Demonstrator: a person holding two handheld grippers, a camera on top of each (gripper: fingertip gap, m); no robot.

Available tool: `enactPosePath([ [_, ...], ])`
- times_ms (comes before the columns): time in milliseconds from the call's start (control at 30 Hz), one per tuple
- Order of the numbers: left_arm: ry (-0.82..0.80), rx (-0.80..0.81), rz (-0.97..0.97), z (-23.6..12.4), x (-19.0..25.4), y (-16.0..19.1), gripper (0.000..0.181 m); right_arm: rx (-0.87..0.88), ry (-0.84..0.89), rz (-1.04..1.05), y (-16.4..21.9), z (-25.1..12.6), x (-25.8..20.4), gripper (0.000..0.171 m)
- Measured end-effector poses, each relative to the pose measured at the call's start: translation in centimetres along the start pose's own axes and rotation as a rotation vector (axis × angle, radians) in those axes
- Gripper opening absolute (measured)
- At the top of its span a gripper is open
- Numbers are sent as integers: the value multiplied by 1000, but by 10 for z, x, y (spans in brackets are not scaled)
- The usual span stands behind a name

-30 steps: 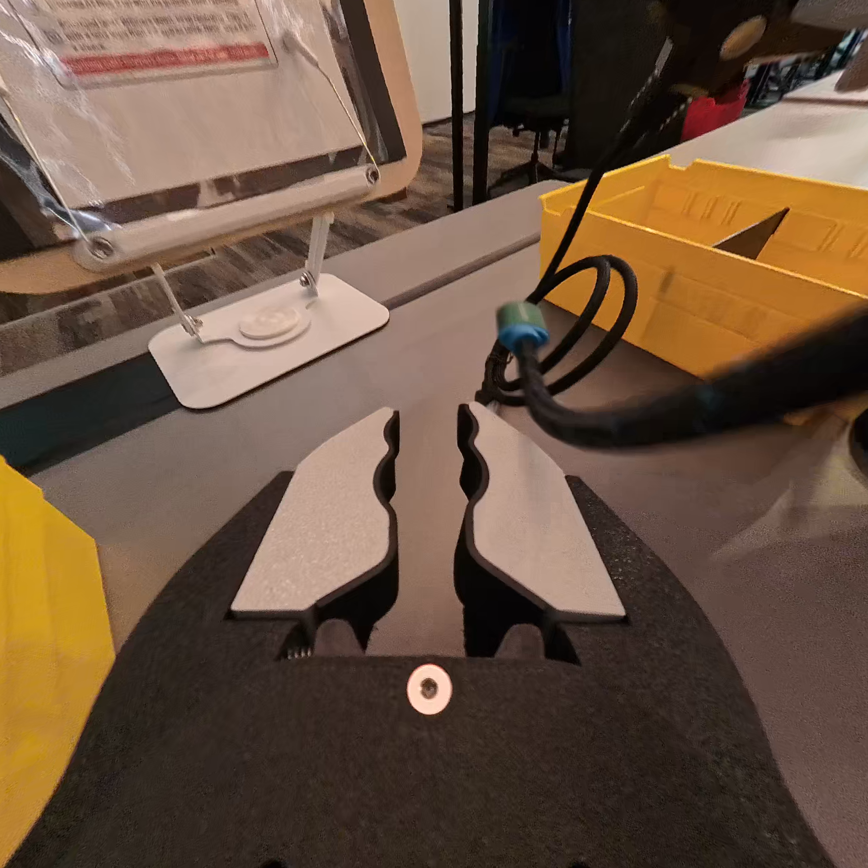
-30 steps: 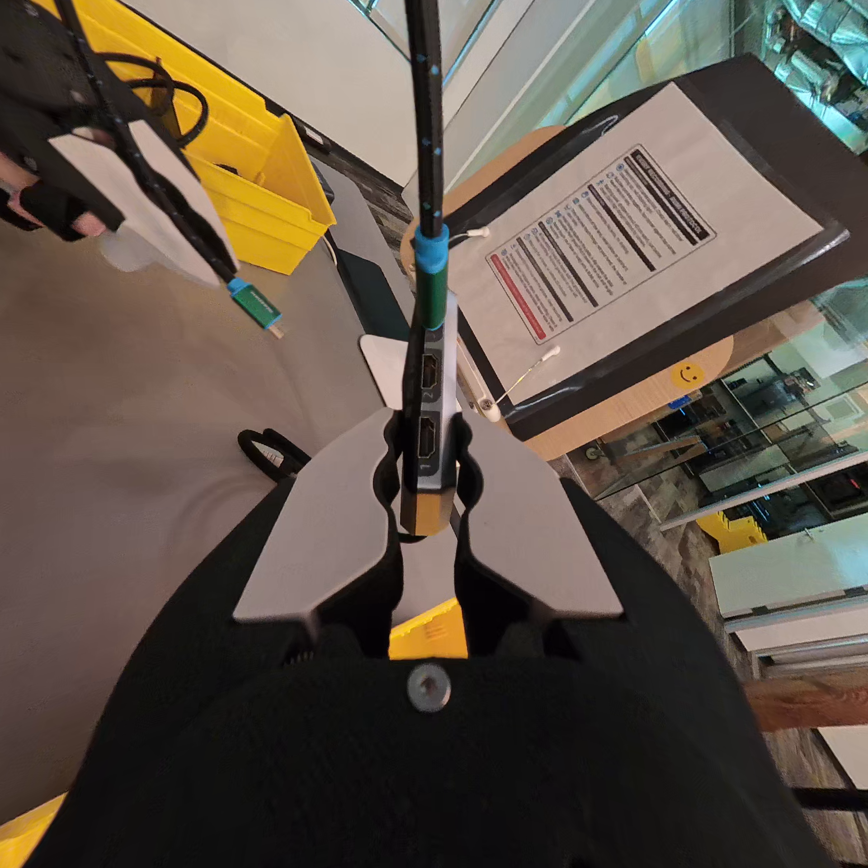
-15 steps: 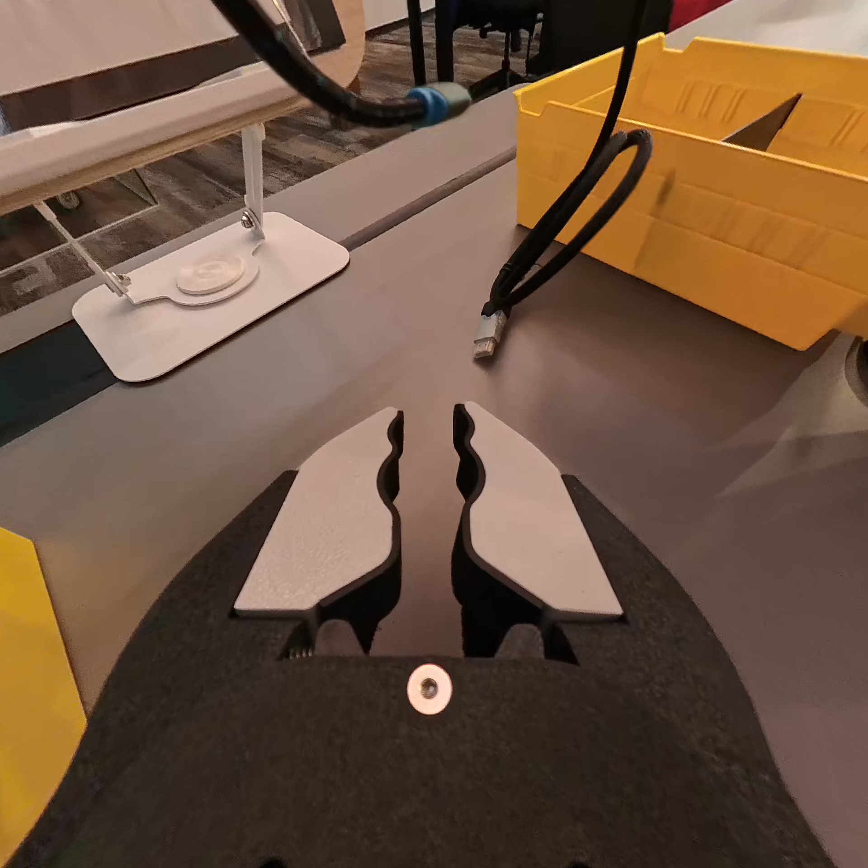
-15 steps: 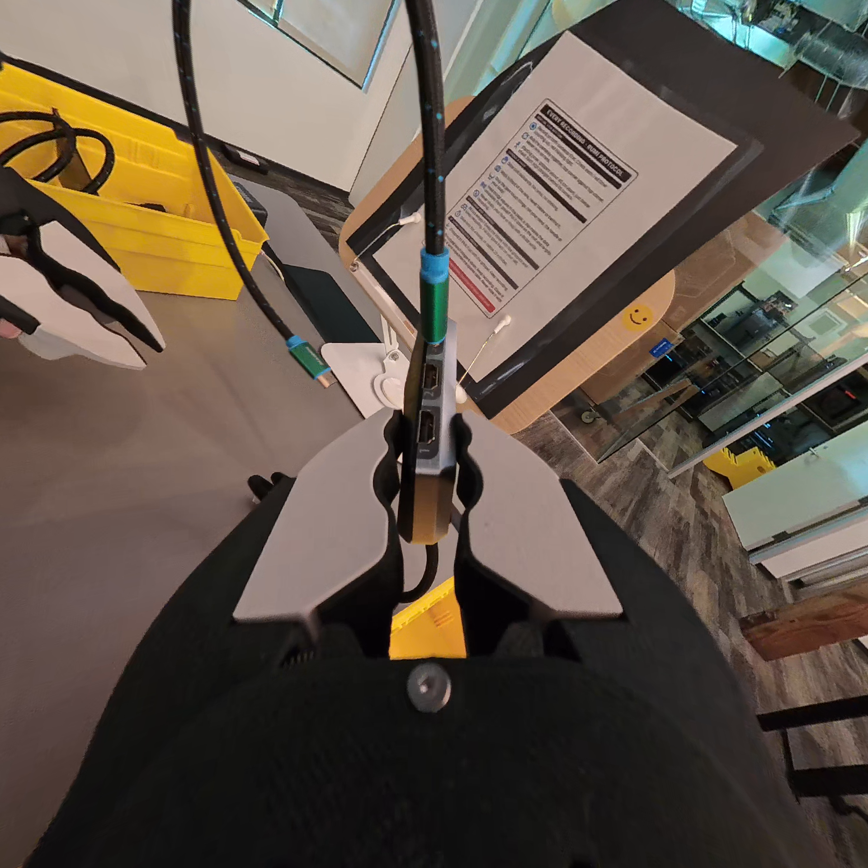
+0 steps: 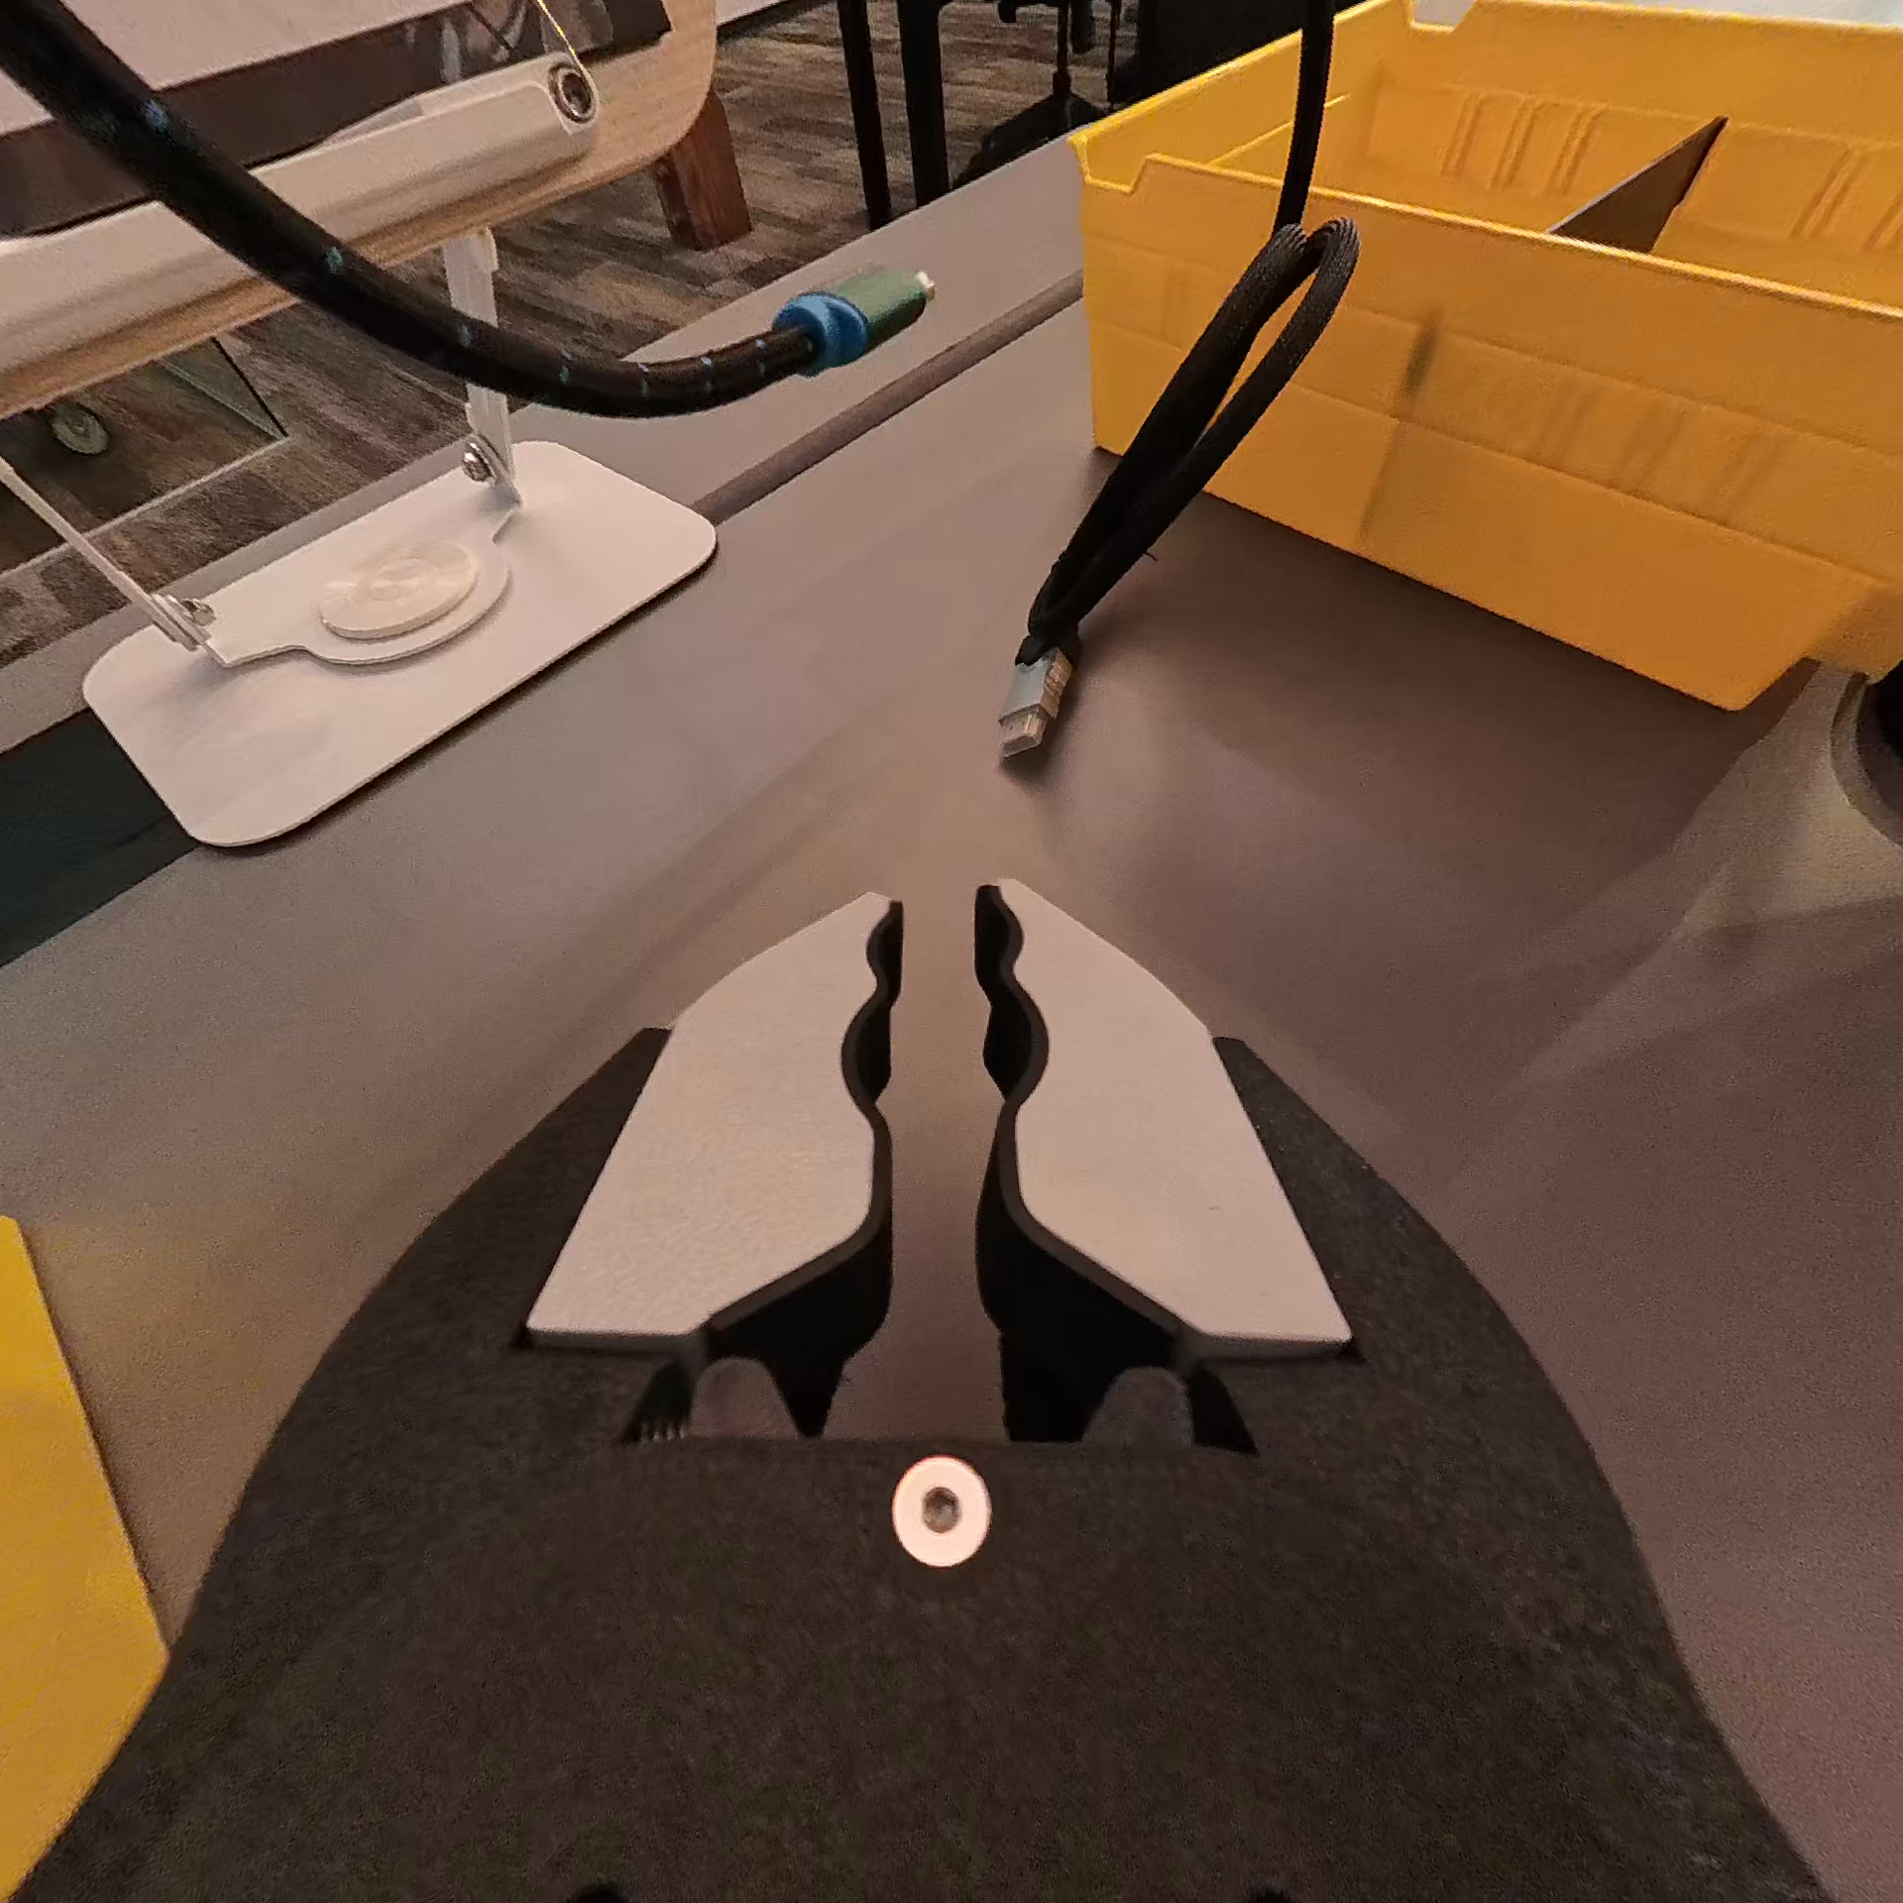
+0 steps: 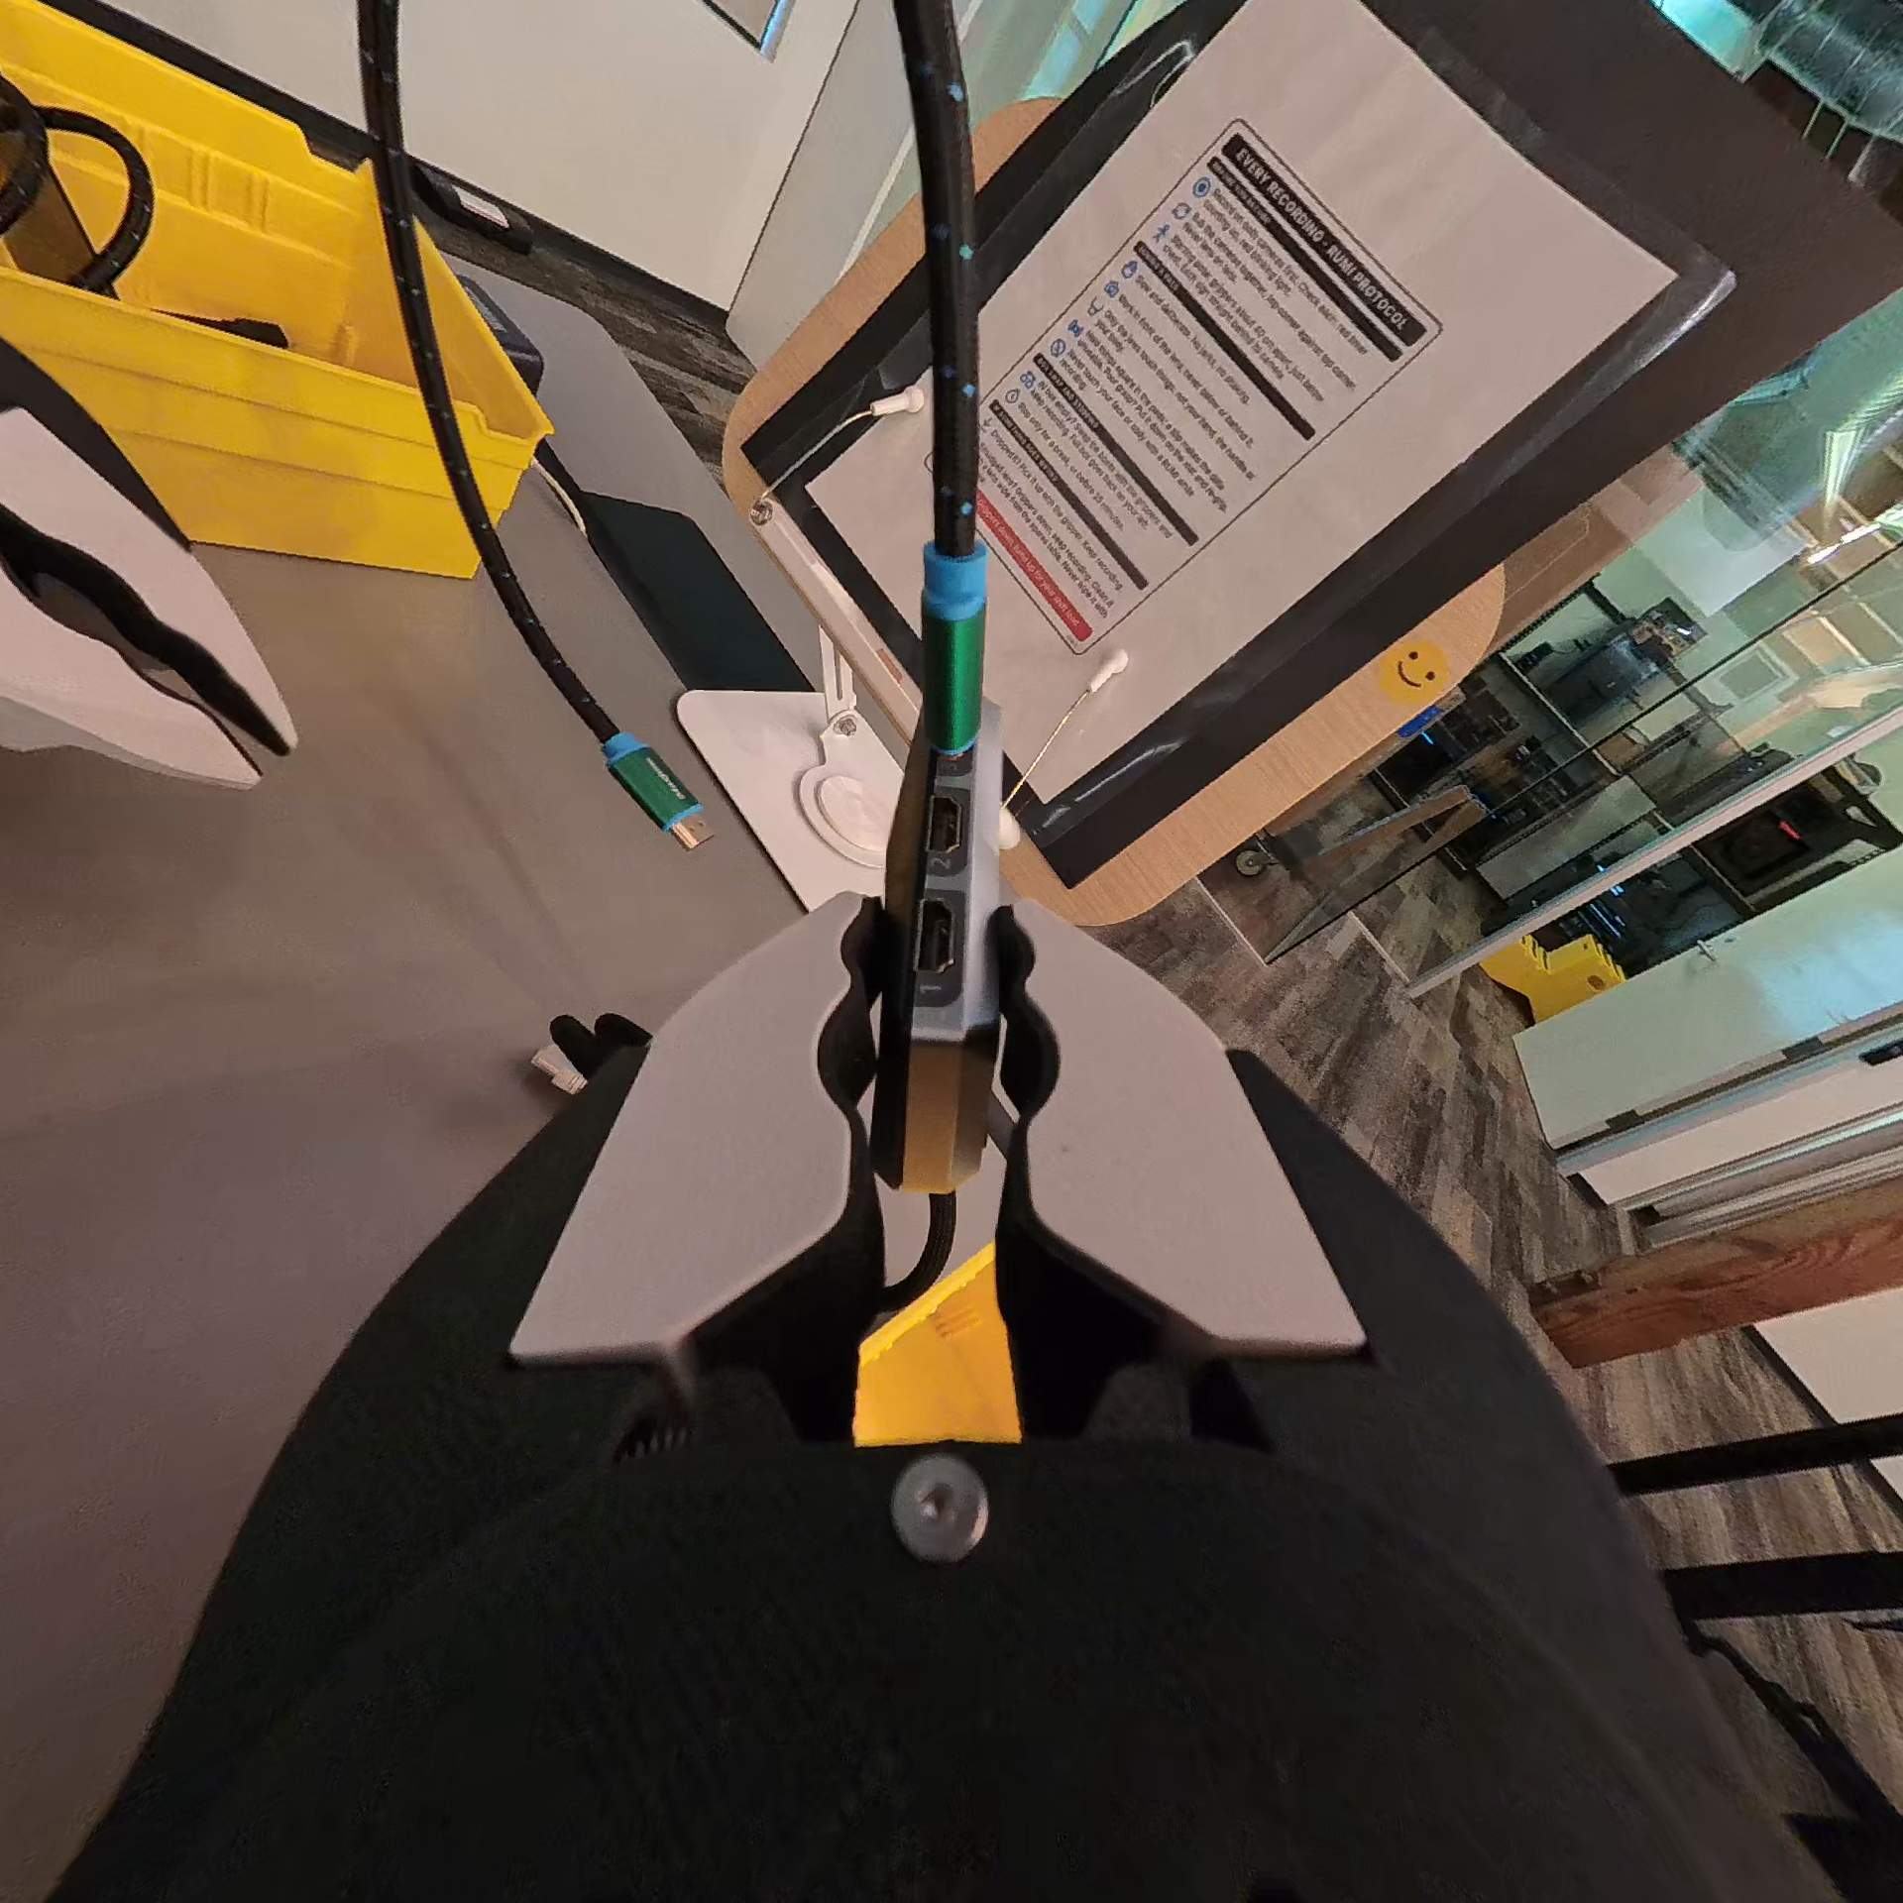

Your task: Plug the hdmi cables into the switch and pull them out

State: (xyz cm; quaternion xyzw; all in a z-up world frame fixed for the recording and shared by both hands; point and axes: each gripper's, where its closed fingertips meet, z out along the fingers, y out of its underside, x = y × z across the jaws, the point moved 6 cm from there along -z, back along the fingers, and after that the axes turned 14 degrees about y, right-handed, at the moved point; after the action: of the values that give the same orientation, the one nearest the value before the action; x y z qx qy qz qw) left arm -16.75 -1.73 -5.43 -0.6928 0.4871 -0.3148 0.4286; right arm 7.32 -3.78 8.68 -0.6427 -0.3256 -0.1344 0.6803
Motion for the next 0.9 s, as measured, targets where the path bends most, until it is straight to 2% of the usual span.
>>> enactPosePath([
  [367,43,4,-4,2,6,5,11,-47,54,-75,-8,6,-14,21],
  [500,74,34,-40,3,4,7,10,-62,72,-60,-3,12,-14,21],
  [667,78,-11,-19,7,1,14,10,-83,74,-46,1,18,-12,21],
  [900,148,-24,-97,11,1,20,11,-100,77,-11,5,27,-9,21],
])
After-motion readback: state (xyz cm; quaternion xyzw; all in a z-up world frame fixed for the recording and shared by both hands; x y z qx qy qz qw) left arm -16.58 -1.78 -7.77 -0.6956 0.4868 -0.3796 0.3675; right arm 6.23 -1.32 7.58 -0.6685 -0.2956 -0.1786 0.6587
